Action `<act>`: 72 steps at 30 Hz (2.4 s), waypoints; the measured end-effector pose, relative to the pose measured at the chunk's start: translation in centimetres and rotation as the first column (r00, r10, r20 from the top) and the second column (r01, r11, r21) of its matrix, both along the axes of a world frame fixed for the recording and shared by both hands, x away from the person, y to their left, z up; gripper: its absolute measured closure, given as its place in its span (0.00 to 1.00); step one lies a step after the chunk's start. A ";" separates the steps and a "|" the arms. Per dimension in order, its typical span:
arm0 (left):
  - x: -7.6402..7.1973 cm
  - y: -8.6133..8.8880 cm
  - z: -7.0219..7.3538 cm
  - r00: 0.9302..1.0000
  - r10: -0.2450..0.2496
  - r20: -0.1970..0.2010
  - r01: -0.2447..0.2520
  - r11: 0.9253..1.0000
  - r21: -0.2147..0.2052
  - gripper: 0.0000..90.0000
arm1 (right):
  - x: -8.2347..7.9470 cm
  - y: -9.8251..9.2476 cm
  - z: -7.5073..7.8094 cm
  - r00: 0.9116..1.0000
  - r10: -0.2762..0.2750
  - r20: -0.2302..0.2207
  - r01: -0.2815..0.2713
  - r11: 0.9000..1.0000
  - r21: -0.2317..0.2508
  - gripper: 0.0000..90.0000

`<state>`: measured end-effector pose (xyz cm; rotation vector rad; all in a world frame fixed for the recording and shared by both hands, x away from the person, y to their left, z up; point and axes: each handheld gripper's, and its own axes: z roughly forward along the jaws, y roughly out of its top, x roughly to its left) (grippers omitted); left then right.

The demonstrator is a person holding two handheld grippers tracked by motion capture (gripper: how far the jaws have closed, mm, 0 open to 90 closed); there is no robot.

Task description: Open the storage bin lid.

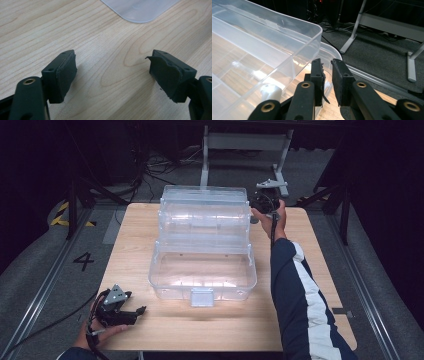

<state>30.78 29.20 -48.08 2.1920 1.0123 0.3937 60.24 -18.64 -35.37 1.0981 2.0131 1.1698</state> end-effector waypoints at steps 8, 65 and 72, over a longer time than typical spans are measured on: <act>0.0 0.0 0.0 1.000 0.001 0.002 -0.001 1.000 -0.003 0.25 | -0.6 -0.3 0.6 1.000 -0.007 -0.001 0.007 1.000 -0.021 0.84; -0.1 -0.1 0.0 1.000 0.007 0.004 -0.007 1.000 0.004 0.24 | -10.6 -4.3 1.6 0.995 0.096 0.018 -0.091 0.979 -0.184 0.52; -0.1 -0.1 0.0 1.000 0.006 0.001 -0.006 1.000 0.006 0.25 | -12.2 -5.1 1.2 0.994 0.108 0.024 -0.101 0.974 -0.200 0.50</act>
